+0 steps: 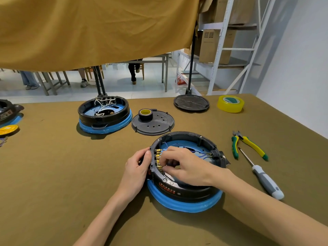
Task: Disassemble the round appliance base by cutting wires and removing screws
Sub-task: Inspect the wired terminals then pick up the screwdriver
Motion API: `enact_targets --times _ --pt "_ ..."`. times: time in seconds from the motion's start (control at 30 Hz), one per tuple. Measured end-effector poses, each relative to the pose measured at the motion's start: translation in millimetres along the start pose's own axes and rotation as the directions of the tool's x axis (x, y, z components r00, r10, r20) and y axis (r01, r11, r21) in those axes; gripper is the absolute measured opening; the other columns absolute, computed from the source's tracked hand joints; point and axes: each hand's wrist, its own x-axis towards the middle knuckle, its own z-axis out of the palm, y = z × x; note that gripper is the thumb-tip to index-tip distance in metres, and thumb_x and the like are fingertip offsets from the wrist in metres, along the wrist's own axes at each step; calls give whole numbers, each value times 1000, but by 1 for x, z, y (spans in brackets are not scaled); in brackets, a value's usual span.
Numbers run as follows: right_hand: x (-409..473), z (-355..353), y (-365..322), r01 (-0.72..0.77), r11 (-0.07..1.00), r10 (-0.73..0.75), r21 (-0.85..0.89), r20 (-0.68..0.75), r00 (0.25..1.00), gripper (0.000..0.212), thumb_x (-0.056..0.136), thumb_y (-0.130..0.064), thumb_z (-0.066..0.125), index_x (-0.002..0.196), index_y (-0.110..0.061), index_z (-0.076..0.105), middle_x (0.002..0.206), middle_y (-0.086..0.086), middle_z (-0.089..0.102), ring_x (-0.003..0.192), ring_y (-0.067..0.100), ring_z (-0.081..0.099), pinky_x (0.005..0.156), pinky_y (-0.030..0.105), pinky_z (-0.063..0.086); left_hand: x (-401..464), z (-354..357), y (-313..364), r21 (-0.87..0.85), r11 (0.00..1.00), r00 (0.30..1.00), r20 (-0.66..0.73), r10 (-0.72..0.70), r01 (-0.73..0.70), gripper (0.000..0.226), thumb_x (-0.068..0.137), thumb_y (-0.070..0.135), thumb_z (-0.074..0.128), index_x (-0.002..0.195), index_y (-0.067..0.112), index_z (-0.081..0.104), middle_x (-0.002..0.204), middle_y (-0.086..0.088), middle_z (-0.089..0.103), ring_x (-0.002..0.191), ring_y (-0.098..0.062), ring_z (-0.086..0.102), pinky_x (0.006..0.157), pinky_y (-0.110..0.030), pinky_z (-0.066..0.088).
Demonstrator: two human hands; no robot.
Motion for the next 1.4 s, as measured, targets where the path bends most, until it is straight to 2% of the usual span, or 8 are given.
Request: enact_targets --times 0.2,0.3,0.37,0.47,0.6,0.73,1.23,1.4 --pt "0 1 1 -10 1000 10 2 -13 1000 5 99 -25 61 97 -29 61 99 -12 56 92 10 56 82 33 51 -3 5 -3 15 1000 1000 -11 3 -3 51 100 55 36 140 30 56 124 13 68 116 0 63 102 -33 53" --pt "-1 1 0 -7 1000 7 3 -22 1000 5 99 -25 61 97 -30 61 98 -13 56 91 10 56 81 32 51 -6 7 -5 39 999 1000 20 -22 22 37 100 60 33 134 52 44 132 25 55 120 16 51 101 -14 41" --pt "5 2 -1 -20 1000 19 -8 -49 999 5 100 -24 61 96 -28 61 97 -11 55 89 9 56 80 32 51 -4 9 -3 51 999 1000 4 0 0 45 98 60 38 142 48 41 141 25 45 124 20 44 97 -6 34" --pt "20 6 -5 -80 995 72 -51 -149 986 6 101 -22 60 96 -21 61 92 -4 56 85 10 51 75 31 46 4 11 1 15 1000 1000 -30 -1 1 56 103 44 48 156 29 37 153 17 41 139 3 39 110 -15 35" --pt "25 11 -5 -121 987 105 -105 -153 983 7 103 -25 56 99 -21 60 94 -4 54 86 11 51 77 28 43 5 11 3 -55 997 998 -1 -57 57 51 109 34 42 159 29 31 161 11 40 148 -5 34 126 -41 28" --pt "22 6 -3 -121 988 112 -99 -97 989 9 104 -26 54 101 -20 60 95 -5 51 85 10 50 74 22 38 5 14 4 7 1000 1000 1 -31 31 53 110 37 35 162 29 25 165 11 34 151 -3 28 127 -39 24" --pt "22 9 -1 -133 989 123 -67 -137 983 7 103 -24 56 99 -23 61 97 -5 52 86 8 49 78 27 43 4 17 4 44 999 1000 -29 11 -10 51 111 31 34 161 24 27 165 6 34 151 -4 28 126 -31 23" --pt "19 5 1 -129 990 120 -55 -145 982 11 101 -18 57 92 -23 57 95 -4 55 85 11 52 77 29 45 4 19 2 51 999 999 -38 17 -15 50 111 31 34 161 24 29 164 8 34 149 0 27 118 -18 22"
